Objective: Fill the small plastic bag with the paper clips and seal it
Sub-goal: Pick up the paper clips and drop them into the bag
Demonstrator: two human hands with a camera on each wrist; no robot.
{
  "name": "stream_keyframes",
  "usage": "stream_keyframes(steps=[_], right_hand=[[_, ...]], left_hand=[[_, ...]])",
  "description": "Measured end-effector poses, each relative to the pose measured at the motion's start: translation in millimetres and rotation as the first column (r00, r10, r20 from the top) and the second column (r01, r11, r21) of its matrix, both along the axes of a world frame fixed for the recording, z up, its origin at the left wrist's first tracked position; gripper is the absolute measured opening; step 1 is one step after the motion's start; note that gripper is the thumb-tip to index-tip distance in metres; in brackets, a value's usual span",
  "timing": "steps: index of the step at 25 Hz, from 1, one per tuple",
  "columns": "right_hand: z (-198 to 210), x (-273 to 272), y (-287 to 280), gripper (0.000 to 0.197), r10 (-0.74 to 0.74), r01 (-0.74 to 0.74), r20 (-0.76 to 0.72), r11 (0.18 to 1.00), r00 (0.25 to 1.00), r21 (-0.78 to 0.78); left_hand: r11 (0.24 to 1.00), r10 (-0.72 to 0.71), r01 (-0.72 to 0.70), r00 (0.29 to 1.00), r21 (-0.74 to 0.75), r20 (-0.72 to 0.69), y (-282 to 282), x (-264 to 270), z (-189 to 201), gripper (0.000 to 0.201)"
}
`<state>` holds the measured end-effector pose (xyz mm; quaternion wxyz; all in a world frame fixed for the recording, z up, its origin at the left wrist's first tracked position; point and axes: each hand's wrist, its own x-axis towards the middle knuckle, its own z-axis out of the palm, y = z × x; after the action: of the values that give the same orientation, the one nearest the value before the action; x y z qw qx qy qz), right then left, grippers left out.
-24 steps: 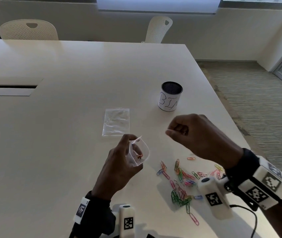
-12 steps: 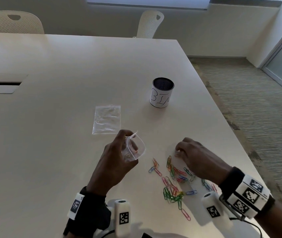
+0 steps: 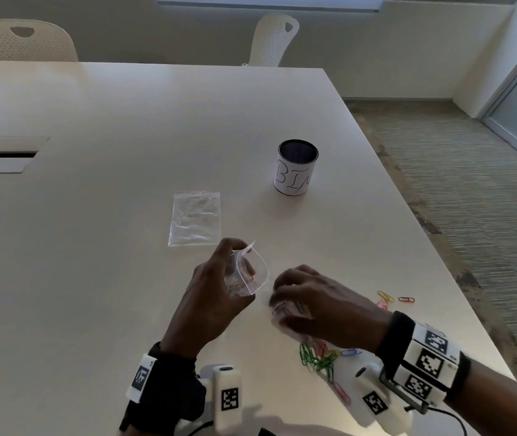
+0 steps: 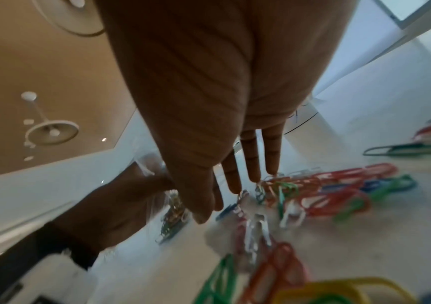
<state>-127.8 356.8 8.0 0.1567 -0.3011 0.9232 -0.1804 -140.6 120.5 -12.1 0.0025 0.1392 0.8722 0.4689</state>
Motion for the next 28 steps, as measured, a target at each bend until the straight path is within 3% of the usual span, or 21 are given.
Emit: stream_keyframes(steps=[2, 5, 9, 11, 16, 22, 28], right_hand=[[-5.0, 0.3, 3.4, 0.023, 0.085, -0.083, -0.039, 0.995, 0.996, 0.049], [-1.3, -1.9, 13.4, 0.010, 0.067, -0.062, -0.067, 0.995, 0.995, 0.074], [11.1, 1.8, 27.7, 0.056, 0.046, -0.043, -0.008, 0.971, 0.999, 0.236], [13.4, 6.8, 28.5, 0.061, 0.056, -0.053, -0.004, 0.962, 0.998, 0.267], [0.6, 19.3, 24.0, 0.023, 0.005, 0.003, -0.079, 0.994, 0.997, 0.107], [-6.4, 17.0, 19.6, 0.018, -0.089, 0.097, -0.093, 0.991, 0.992, 0.092], [-0.8, 7.1, 32.2, 0.013, -0.332, 0.332, 0.028, 0.930, 0.943, -0.159]], left_hand=[[1.000, 0.001, -0.001, 1.000, 0.003, 0.003, 0.6, -0.5, -0.5, 0.063], [1.000, -0.004, 0.004, 1.000, 0.010, 0.009, 1.0, -0.7, -0.7, 0.063], [1.000, -0.004, 0.004, 1.000, 0.011, 0.022, 1.9, -0.7, -0.5, 0.063], [1.000, -0.007, 0.006, 1.000, 0.009, 0.030, 3.2, -0.8, 0.0, 0.063], [1.000, -0.014, 0.014, 0.999, 0.003, 0.033, 3.5, -1.5, 0.8, 0.063], [1.000, -0.024, 0.024, 0.999, -0.005, 0.038, 4.6, -1.8, 0.1, 0.061], [0.999, -0.042, 0.042, 0.999, 0.006, 0.026, 3.6, -2.1, -0.7, 0.062]])
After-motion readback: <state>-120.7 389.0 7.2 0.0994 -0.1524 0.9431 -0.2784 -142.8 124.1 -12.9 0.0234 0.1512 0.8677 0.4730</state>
